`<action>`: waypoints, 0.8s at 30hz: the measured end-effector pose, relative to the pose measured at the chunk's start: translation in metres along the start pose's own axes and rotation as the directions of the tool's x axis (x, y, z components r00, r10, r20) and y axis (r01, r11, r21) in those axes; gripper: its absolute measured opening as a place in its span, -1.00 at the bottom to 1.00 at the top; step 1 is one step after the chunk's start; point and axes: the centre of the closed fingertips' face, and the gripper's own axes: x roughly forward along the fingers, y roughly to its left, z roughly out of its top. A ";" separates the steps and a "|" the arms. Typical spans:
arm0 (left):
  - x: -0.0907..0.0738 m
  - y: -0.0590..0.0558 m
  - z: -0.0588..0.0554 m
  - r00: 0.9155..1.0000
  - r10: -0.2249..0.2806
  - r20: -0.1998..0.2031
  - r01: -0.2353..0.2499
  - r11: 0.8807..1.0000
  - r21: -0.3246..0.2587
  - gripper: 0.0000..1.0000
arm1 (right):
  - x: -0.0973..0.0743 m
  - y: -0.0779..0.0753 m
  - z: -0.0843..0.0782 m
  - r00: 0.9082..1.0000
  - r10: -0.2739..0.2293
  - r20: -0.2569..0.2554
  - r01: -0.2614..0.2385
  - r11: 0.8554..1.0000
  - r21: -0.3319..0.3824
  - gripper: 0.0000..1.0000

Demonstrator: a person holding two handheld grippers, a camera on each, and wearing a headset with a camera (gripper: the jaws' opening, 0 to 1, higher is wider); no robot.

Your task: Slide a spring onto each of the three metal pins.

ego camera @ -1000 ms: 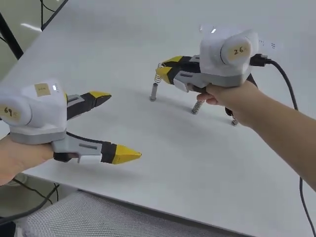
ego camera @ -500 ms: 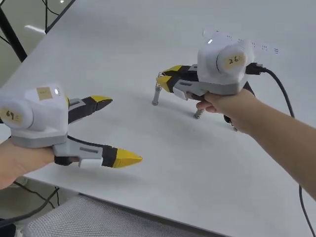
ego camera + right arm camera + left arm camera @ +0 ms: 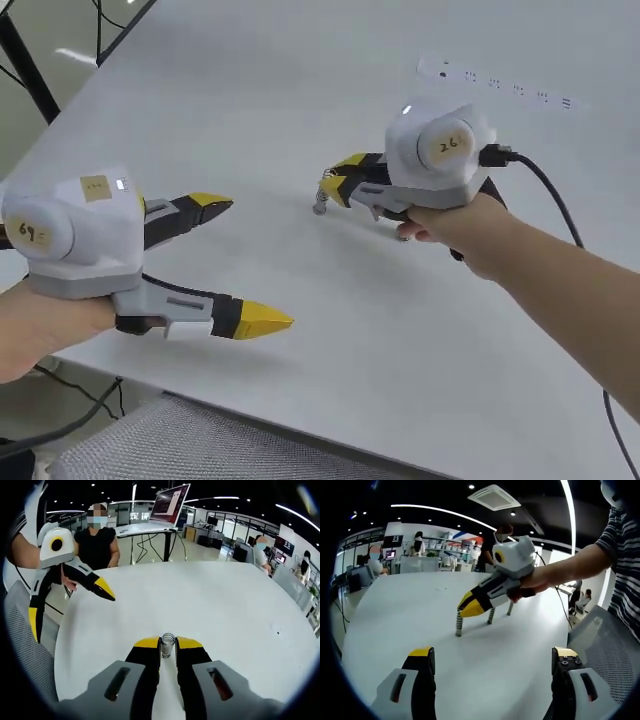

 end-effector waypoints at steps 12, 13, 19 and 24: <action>0.002 0.002 -0.002 1.000 0.000 -0.002 0.000 1.000 -0.007 0.92 | 0.012 0.002 -0.012 0.999 0.030 -0.043 -0.030 1.000 0.001 -0.74; 0.002 0.001 -0.002 1.000 -0.002 -0.003 0.002 1.000 -0.007 0.92 | 0.013 0.002 -0.012 0.999 0.031 -0.042 -0.031 1.000 0.005 -0.74; 0.003 0.000 -0.002 1.000 -0.002 -0.003 0.002 1.000 -0.005 0.92 | 0.017 -0.003 -0.012 0.999 0.039 -0.033 -0.037 0.998 0.058 -0.68; 0.003 0.002 -0.001 1.000 0.007 0.001 -0.007 1.000 -0.011 0.91 | 0.015 0.003 -0.007 0.999 0.048 -0.015 -0.047 0.997 0.067 -0.55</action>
